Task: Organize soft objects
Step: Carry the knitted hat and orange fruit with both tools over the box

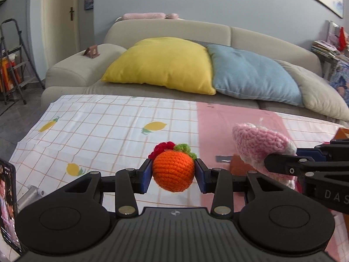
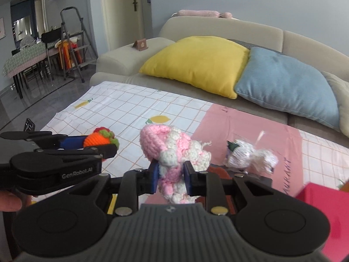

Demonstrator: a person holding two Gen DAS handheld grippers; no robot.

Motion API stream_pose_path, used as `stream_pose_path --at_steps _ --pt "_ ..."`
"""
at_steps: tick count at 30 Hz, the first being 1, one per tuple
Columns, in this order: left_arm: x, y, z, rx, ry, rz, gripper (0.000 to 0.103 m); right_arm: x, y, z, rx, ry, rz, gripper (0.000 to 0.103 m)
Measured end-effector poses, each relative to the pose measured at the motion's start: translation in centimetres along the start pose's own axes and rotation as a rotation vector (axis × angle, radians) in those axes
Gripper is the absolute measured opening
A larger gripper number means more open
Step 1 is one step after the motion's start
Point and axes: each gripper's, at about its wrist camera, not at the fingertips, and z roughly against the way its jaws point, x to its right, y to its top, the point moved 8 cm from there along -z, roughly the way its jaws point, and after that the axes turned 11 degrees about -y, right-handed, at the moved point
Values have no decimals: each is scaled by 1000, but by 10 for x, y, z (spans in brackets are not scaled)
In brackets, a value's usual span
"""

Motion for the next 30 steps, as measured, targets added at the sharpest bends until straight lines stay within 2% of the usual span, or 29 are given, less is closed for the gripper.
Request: stream_pose_path --at_steps 13,30 --pt "99 10 40 54 -148 -113 46 83 -21 101 64 -134 -139 22" --pt "225 15 56 62 -352 -285 46 193 -62 186 97 -353 -270 23"
